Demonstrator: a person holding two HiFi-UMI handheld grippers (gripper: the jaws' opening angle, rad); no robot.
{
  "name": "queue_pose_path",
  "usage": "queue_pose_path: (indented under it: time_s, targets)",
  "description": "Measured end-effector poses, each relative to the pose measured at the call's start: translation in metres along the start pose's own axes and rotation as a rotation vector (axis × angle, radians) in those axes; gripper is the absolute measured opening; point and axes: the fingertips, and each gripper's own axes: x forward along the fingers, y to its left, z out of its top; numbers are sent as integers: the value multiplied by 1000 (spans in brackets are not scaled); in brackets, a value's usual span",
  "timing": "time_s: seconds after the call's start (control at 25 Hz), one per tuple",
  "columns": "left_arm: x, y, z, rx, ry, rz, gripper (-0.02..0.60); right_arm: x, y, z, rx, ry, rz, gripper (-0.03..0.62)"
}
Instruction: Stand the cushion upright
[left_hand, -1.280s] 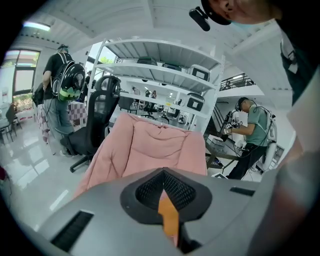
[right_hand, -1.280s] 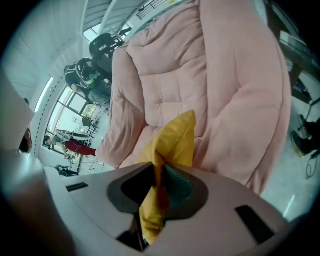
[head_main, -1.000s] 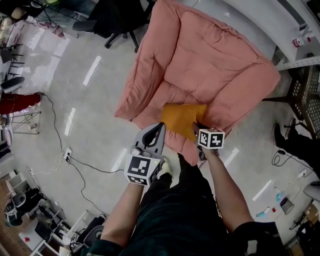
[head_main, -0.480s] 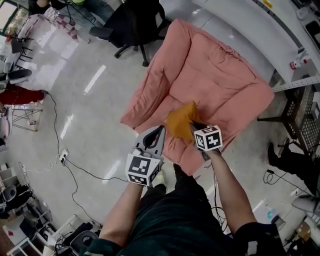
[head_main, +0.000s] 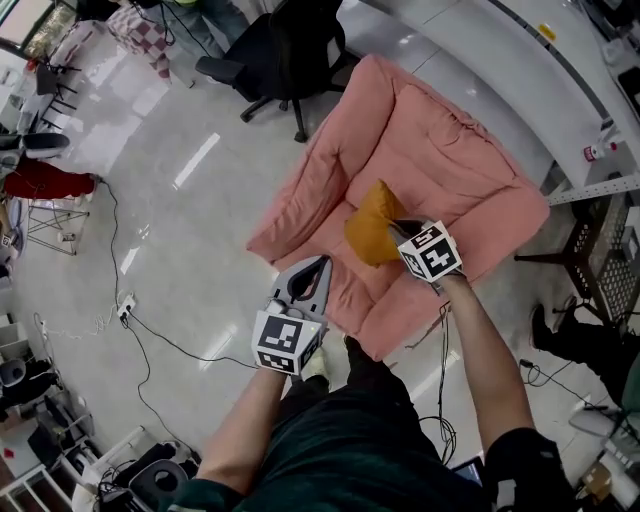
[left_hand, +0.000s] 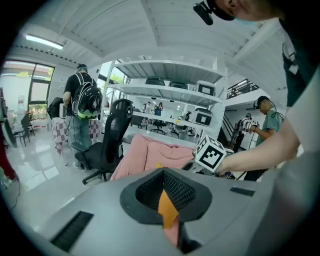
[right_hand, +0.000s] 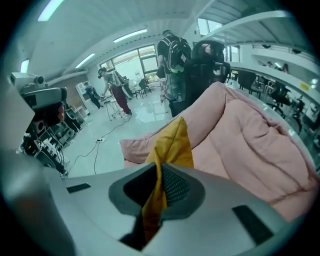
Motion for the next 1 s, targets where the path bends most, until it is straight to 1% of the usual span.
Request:
queue_pose_path:
  time_s: [0.08,0.2,0.36,0.52,0.64,0.8,0.92,1.0]
  targets:
    - [2,0,1,-5,-1,-1,6,4,-12,4,-33,6,-11,29]
    - [6,0,0,-15,3,-2,6,13,-27,8,-56,8,-15,29]
    - [10,3,-4,-24,17,1,6,29,-37,7,-68,11,11,28]
    - [12,5,-6,-26,30,5,6,41,-45,2,-53,14,61,28]
    - [12,9,-9,-28,38,12,6,54,-56,-6,-77,28,74,30]
    - [12,11,-12,-34,46,16,6,63,-85,-16,-69,43,39,55]
    - [16,10,-12,-39,48,14,6,64,-106,-16,-64,52,-5,80]
    - [18,9,-13,-42,49,6,6,64,-114,-15,-65,61,-33,84]
